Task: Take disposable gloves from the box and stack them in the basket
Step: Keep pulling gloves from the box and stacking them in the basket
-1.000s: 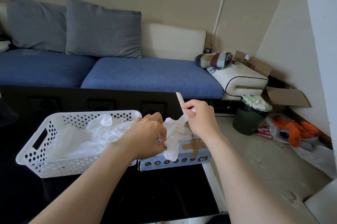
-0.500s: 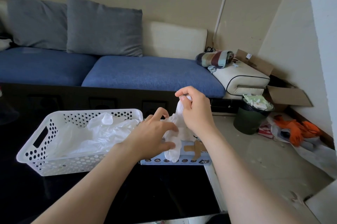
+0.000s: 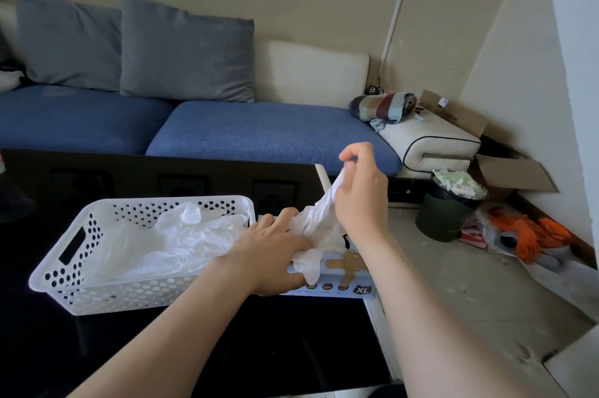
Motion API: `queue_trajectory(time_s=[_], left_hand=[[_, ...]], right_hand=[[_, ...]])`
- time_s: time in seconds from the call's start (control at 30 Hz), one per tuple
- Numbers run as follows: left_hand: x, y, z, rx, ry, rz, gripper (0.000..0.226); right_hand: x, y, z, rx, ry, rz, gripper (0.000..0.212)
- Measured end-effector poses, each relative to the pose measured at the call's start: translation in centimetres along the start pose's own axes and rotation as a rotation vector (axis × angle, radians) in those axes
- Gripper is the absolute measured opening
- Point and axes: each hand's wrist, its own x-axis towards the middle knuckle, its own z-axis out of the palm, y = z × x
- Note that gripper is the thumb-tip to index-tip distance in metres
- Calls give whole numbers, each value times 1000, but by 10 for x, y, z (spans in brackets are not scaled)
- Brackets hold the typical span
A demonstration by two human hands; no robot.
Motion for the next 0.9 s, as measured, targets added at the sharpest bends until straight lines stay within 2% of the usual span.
queue_trajectory(time_s=[0.13,0.37,0.57,0.67,0.8,0.9], left_hand=[[1,1,0,1,-1,-4,43],[1,-1,1,8,-21,9,46],[0,-1,0,-22,-8,-3,45],[2,-2,0,-75,7,-22,49],[3,-4,-6,-323,61,-68,67],[-1,-5,-18,-495,169,-66,71]], right_hand=[[5,2,-4,137,240,78,22],[12,-3,-12,249,464,108,25],[12,-16,-22,364,541,168,29],[12,-22,-25,450,520,261,30],[11,-32,-26,604,454,474,34],[11,-41,-27,712,424,592,38]])
